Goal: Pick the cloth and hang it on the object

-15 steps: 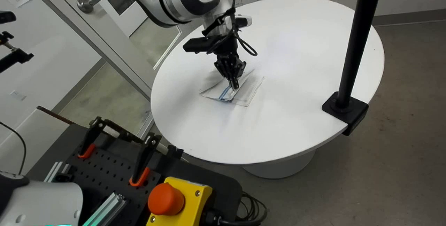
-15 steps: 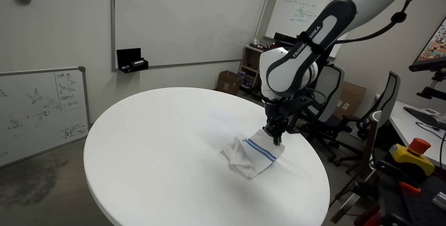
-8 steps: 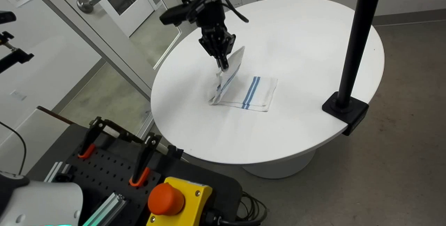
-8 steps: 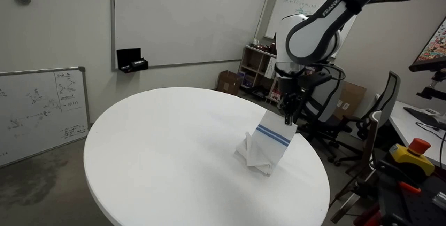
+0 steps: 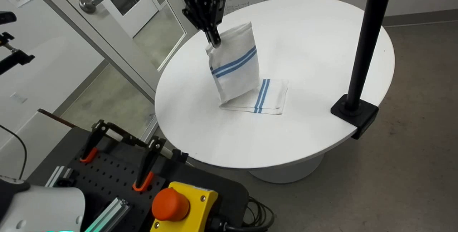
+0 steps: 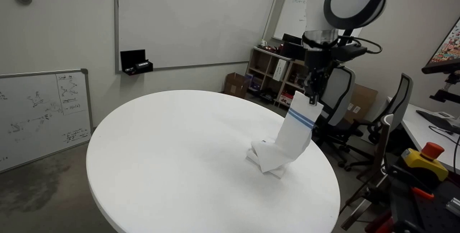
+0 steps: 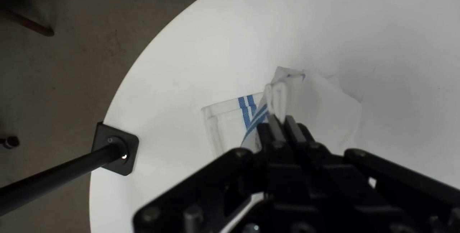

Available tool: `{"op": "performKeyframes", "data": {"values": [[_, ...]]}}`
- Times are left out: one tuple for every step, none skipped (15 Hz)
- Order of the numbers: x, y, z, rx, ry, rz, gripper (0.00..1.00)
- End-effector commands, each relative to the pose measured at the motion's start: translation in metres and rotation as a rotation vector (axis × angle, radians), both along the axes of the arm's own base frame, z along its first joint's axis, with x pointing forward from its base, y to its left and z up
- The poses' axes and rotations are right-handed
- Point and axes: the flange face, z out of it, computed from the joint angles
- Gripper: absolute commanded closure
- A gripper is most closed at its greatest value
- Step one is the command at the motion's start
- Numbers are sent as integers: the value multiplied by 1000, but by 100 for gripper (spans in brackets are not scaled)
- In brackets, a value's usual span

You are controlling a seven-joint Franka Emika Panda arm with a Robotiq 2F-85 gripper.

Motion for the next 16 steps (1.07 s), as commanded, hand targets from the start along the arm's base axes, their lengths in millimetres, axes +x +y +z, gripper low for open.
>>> {"op": "performKeyframes", "data": {"values": [[-14,1,44,-23,-2,29,98],[-14,0,57,-40,-9,33,98],[-15,-1,66,-50,-12,39,98],[-13,-2,79,-60,-15,45,98],[-14,-3,87,-68,-20,49,98],[-13,-3,98,-75,-23,55,98],[-14,-3,106,-86,-27,60,98],[-14,-2,115,-94,-31,63,98],[-14,-2,123,-100,-35,67,98],[-13,-2,133,-107,-44,67,98],[-13,-2,140,-113,-50,67,98],[-10,-2,150,-119,-61,63,98],[-8,-3,157,-121,-66,62,98],[-6,-5,167,-123,-80,51,98],[-4,-6,175,-125,-88,47,98],[-2,-7,185,-132,-101,40,98]]}}
